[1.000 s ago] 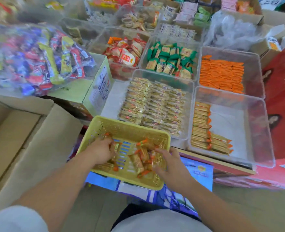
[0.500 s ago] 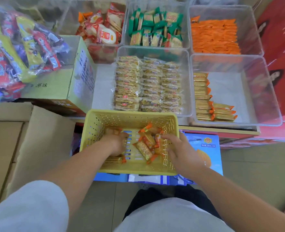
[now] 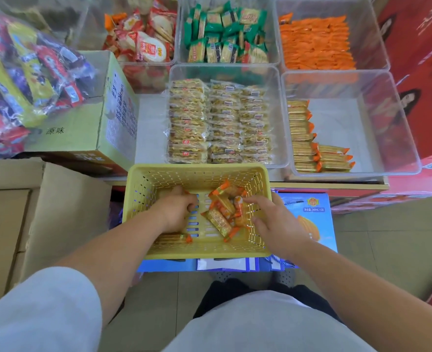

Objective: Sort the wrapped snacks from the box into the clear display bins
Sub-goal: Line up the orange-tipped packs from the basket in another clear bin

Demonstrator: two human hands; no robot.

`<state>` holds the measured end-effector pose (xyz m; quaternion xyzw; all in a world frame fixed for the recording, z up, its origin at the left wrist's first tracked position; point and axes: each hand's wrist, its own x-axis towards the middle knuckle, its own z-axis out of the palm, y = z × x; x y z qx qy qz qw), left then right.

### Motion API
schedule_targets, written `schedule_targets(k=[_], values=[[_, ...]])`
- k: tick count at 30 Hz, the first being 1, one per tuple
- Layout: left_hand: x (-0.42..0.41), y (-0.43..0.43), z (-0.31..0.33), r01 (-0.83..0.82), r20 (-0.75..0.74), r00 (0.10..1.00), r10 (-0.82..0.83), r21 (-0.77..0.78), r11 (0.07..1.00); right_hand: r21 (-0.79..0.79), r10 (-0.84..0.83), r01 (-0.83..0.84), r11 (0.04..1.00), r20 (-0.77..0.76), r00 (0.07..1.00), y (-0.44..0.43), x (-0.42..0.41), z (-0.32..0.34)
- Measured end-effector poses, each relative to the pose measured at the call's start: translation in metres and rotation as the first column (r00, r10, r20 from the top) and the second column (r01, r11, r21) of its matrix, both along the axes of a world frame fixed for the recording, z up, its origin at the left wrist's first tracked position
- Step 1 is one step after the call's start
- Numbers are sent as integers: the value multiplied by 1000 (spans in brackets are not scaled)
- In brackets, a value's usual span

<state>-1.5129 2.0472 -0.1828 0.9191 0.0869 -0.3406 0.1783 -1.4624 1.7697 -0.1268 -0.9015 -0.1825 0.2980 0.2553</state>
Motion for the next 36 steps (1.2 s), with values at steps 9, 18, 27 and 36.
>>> schedule_targets(k=[9, 18, 27, 36], values=[[-3, -1, 12, 190, -105, 975, -196, -65, 980, -14, 33, -32, 999, 9, 999, -3, 2, 0], [0, 7, -3, 92, -389, 919, -67, 47, 995, -17, 35, -35, 999, -7, 999, -4, 3, -1], [5, 9, 2, 9, -470, 882, -2, 12, 1000, 5, 28, -27, 1000, -59, 998, 0, 5, 5], [4, 1, 40, -96, -358, 933, 51, -109, 989, 36, 90, -86, 996, -108, 990, 0, 11, 14]])
